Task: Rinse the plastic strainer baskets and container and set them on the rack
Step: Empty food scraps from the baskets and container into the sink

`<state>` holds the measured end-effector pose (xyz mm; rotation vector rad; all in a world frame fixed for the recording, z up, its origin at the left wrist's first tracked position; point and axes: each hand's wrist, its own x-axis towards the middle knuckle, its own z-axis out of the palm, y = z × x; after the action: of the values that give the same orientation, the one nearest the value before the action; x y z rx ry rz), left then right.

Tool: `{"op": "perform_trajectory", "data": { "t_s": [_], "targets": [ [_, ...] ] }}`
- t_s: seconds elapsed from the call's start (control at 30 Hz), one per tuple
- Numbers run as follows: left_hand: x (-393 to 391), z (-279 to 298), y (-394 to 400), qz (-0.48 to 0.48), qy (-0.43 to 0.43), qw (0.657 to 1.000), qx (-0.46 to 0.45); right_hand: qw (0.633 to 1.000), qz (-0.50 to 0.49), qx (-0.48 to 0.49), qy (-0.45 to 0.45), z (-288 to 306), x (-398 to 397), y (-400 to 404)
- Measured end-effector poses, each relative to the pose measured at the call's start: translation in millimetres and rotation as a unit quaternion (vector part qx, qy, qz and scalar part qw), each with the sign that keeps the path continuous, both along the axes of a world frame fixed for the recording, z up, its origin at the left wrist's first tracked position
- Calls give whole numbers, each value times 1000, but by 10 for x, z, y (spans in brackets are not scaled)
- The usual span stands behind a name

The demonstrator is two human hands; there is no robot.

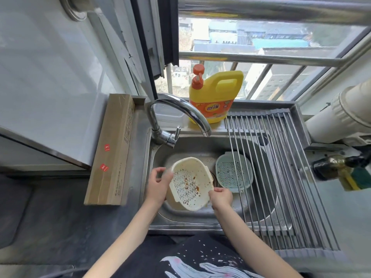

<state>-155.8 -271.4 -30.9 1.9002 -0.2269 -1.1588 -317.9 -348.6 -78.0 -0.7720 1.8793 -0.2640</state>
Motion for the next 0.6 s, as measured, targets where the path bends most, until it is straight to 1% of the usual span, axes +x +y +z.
{"op": "perform_trajectory", "data": {
  "t_s": [0.1,0.23,0.3,0.4,0.6],
  "targets": [
    [2,-7,-35,-28,15,999,11,999,-24,-21,-1,-10,-43,37],
    [81,16,-47,-48,60,997,17,997,-52,-11,-57,-36,-111,61],
    [112,10,-28,-55,73,996,13,996,-49,-9,-74,-62,-121,80],
    [121,6,-16,-59,67,996,2,995,-42,-8,-88,-109,-104,106],
    [123,-19,40,-71,74,995,-9,997,-16,4,-82,-210,-81,99]
  ]
}}
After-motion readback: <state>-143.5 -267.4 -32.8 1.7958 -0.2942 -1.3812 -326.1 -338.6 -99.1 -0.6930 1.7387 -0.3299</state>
